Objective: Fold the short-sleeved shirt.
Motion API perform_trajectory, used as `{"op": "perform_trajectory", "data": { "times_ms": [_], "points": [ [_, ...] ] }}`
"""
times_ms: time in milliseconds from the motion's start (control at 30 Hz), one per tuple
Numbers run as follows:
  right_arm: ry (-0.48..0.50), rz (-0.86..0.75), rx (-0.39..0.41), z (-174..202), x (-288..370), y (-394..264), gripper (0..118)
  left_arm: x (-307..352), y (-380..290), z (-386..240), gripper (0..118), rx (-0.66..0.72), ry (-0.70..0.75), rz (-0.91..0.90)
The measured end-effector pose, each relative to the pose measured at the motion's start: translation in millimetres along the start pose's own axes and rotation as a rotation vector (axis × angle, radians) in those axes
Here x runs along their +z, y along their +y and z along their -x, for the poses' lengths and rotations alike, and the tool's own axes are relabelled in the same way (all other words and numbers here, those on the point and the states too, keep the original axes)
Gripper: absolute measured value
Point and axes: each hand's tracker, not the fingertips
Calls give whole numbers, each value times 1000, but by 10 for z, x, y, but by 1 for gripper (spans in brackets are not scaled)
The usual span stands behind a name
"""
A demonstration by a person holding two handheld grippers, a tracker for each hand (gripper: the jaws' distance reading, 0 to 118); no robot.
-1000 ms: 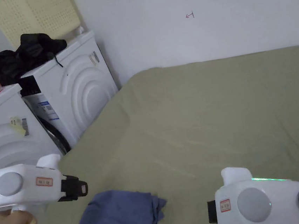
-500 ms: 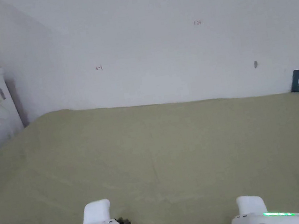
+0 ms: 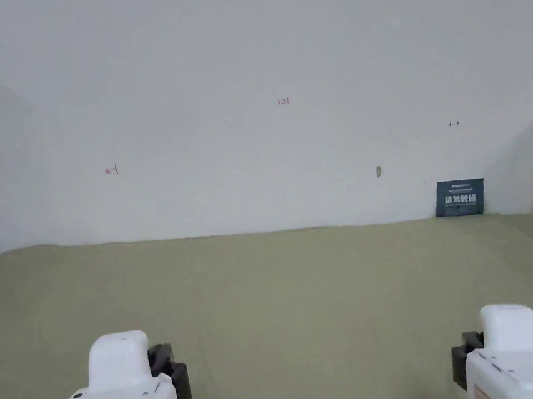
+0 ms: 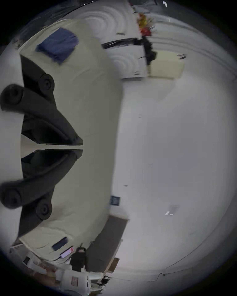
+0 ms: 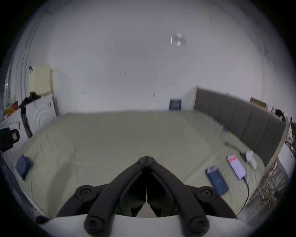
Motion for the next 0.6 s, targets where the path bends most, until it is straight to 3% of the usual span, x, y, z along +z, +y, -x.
{"op": "perform_trajectory", "data": {
  "times_ms": [133,400,433,500,533,600],
  "points": [
    [-37,-142,28,-33,221,313,0,86,265,39,6,-40,12,-91],
    [-17,-110,33,-4,212,315,1,37,246,-15,9,-54,-18,-45],
    [9,-102,25,-9,198,309,21,42,228,-17,33,-56,-25,-46],
    [5,-95,27,-2,152,287,98,13,221,-17,111,-70,-18,-70],
    [1,-82,27,4,138,265,113,-9,223,-20,118,-64,31,-54],
    [10,-98,23,-19,140,213,113,36,223,56,118,-49,19,-97]
  ]
}}
